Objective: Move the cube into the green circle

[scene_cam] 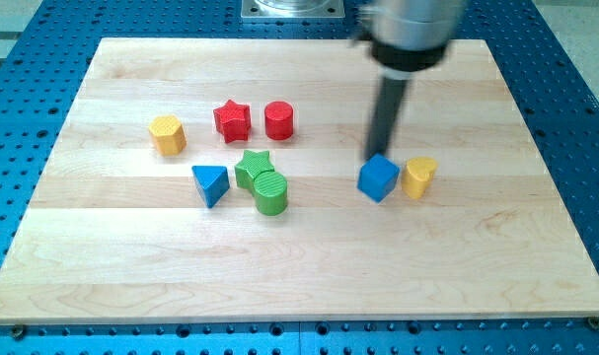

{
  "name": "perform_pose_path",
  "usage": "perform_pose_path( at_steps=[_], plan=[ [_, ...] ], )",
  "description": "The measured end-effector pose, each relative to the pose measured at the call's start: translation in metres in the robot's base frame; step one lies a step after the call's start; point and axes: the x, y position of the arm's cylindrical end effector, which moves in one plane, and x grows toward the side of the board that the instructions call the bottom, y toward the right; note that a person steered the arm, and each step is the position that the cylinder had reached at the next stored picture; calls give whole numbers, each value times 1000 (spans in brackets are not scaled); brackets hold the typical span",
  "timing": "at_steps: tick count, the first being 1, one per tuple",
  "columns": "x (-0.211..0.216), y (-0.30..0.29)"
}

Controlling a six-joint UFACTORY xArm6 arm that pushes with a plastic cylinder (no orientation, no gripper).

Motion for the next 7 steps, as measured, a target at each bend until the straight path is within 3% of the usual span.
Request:
perform_pose_path(
  at_steps=[1,2,3,4,5,6,7],
  plan=[
    [50,-40],
    [53,79],
    [86,90],
    [143,166],
    [121,291],
    [81,293],
    [60,257]
  ],
)
